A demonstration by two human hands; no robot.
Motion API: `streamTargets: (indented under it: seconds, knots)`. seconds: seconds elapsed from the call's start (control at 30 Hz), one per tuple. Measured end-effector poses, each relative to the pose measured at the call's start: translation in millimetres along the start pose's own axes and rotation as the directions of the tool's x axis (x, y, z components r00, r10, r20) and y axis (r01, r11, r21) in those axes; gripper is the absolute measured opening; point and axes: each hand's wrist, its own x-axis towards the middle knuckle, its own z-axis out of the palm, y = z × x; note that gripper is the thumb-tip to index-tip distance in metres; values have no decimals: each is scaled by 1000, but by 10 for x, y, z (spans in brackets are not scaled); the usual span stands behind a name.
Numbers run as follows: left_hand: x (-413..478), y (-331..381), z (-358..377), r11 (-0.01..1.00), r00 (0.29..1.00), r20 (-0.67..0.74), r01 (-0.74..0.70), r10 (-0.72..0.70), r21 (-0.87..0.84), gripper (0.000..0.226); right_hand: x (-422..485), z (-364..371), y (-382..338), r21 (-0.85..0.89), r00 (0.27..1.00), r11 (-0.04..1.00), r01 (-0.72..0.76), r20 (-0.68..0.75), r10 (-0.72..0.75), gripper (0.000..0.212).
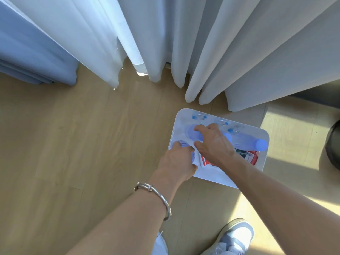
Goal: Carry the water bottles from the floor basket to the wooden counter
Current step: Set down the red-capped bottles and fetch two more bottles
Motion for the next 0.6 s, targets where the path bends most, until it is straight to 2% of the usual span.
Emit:
streamTargets:
  seconds: [0.07,0.13,0.23,0.4,0.6]
  knots:
    - [-5,-17,31,999,999,-30,-20,21,30,39,22,54,-24,18,1000,1000,-5,23,5,42]
    - [-8,-15,33,999,996,-85,-30,34,44,32,55,71,-57,-41,999,999,2,50,0,40]
    - [6,-3,13,988,987,-132,-71,89,134,27,61,16,-77,-101,1000,995,4,20,-2,36]
    - [-125,-52,-194,975,979,-156,-99,132,201,29,-120,-103,-101,-93,997,994,60,-45,-65,33]
    - [-595,173,-673,925,974,-101,-159,205,344,30,-523,-531,-175,-19,994,994,108,-30,-108,31]
